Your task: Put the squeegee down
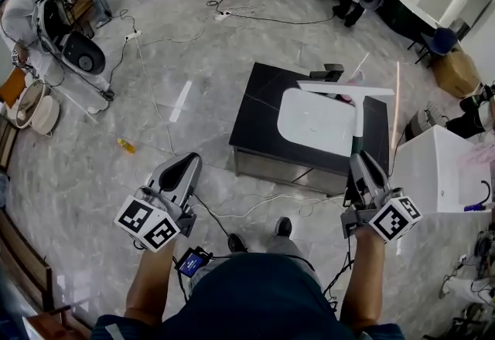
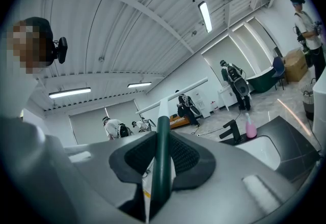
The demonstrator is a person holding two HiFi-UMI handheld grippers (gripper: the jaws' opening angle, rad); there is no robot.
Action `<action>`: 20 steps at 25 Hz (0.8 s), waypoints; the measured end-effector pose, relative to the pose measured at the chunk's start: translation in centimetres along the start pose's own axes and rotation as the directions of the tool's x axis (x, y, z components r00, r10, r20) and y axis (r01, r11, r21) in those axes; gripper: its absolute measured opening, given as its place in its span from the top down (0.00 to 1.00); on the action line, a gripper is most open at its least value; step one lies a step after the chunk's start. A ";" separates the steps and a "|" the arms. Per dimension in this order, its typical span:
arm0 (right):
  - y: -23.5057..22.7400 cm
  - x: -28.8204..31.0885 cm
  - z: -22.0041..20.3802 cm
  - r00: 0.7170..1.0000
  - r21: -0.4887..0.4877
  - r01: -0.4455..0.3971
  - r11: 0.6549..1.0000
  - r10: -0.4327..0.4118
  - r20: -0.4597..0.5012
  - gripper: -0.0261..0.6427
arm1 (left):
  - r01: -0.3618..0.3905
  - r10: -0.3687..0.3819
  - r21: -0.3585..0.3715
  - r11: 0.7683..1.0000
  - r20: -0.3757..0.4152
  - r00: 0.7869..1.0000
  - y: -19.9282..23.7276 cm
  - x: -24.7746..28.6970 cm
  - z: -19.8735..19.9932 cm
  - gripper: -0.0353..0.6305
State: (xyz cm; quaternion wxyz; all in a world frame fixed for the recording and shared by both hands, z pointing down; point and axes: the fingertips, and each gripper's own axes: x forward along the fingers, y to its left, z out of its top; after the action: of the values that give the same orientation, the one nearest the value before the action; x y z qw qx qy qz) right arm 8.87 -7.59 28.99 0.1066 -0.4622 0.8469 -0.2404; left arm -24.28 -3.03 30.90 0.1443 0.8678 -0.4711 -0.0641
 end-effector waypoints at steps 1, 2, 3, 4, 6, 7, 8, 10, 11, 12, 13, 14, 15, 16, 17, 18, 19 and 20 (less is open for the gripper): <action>-0.2 0.4 0.0 1.000 -0.001 -0.001 1.000 0.001 -0.002 0.82 | 0.000 0.000 -0.002 1.000 0.001 1.000 0.2 0.4 -0.1 0.93; -0.5 0.7 0.1 1.000 -0.001 -0.001 1.000 0.001 -0.005 0.83 | 0.000 0.000 -0.006 1.000 0.000 1.000 0.4 0.9 -0.3 0.93; -0.9 1.0 0.1 1.000 -0.002 -0.002 1.000 0.002 -0.010 0.82 | -0.001 0.001 -0.009 1.000 -0.001 1.000 0.5 1.3 -0.4 0.93; -1.1 1.4 0.1 1.000 -0.002 -0.003 1.000 0.003 -0.016 0.82 | -0.002 0.002 -0.011 1.000 -0.002 1.000 0.6 1.6 -0.5 0.93; -1.7 2.4 0.2 1.000 0.000 -0.011 1.000 0.011 -0.024 0.82 | -0.010 0.010 -0.008 1.000 -0.004 1.000 1.0 2.3 -0.4 0.93; -2.0 3.1 0.3 0.999 0.003 -0.018 1.000 0.018 -0.028 0.82 | -0.018 0.018 -0.005 1.000 -0.004 1.000 1.3 2.6 -0.2 0.93; -2.3 3.8 0.4 0.999 0.008 -0.027 1.000 0.027 -0.031 0.82 | -0.030 0.030 -0.001 1.000 -0.003 1.000 1.6 3.0 0.0 0.93; -3.2 5.3 0.8 0.998 0.015 -0.045 0.999 0.045 -0.039 0.82 | -0.053 0.053 0.001 0.999 -0.001 0.999 2.1 3.9 0.4 0.93; -3.7 5.9 1.1 0.998 0.016 -0.052 0.999 0.053 -0.045 0.82 | -0.062 0.062 0.000 0.998 0.002 0.998 2.2 4.4 0.6 0.93; -4.2 6.5 1.4 0.997 0.017 -0.060 0.998 0.061 -0.050 0.82 | -0.070 0.070 0.001 0.998 0.003 0.998 2.2 5.0 0.7 0.93; -4.7 7.2 1.6 0.996 0.020 -0.069 0.997 0.070 -0.054 0.83 | -0.078 0.078 0.005 0.997 0.004 0.997 2.2 5.6 0.9 0.93; -5.3 7.9 1.8 0.995 0.024 -0.079 0.997 0.080 -0.057 0.82 | -0.088 0.088 0.012 0.996 0.004 0.996 2.3 6.2 1.1 0.93; -5.7 8.6 2.0 0.994 0.029 -0.089 0.996 0.091 -0.060 0.82 | -0.098 0.098 0.018 0.995 0.004 0.995 2.4 6.7 1.2 0.93; -6.2 9.3 2.2 0.993 0.034 -0.098 0.995 0.100 -0.064 0.82 | -0.108 0.108 0.022 0.994 0.005 0.994 2.6 7.3 1.4 0.93; -6.7 9.9 2.4 0.992 0.036 -0.106 0.994 0.109 -0.067 0.82 | -0.117 0.117 0.024 0.993 0.006 0.993 2.7 7.8 1.6 0.93; -7.1 10.5 2.6 0.991 0.037 -0.113 0.993 0.116 -0.069 0.83 | -0.125 0.125 0.026 0.992 0.008 0.992 2.9 8.3 1.7 0.93; -7.6 11.1 2.8 0.990 0.038 -0.119 0.992 0.122 -0.072 0.82 | -0.132 0.131 0.027 0.991 0.008 0.991 3.0 8.9 1.8 0.93; -8.1 11.6 3.0 0.989 0.041 -0.124 0.991 0.127 -0.076 0.82 | -0.138 0.138 0.029 0.990 0.007 0.990 3.0 9.4 1.8 0.93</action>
State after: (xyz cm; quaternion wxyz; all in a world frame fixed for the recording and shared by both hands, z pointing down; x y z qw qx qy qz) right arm 9.57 -21.91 31.00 0.0966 -0.3962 0.8733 -0.2665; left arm -22.00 -12.80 30.41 0.1345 0.8350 -0.5312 -0.0492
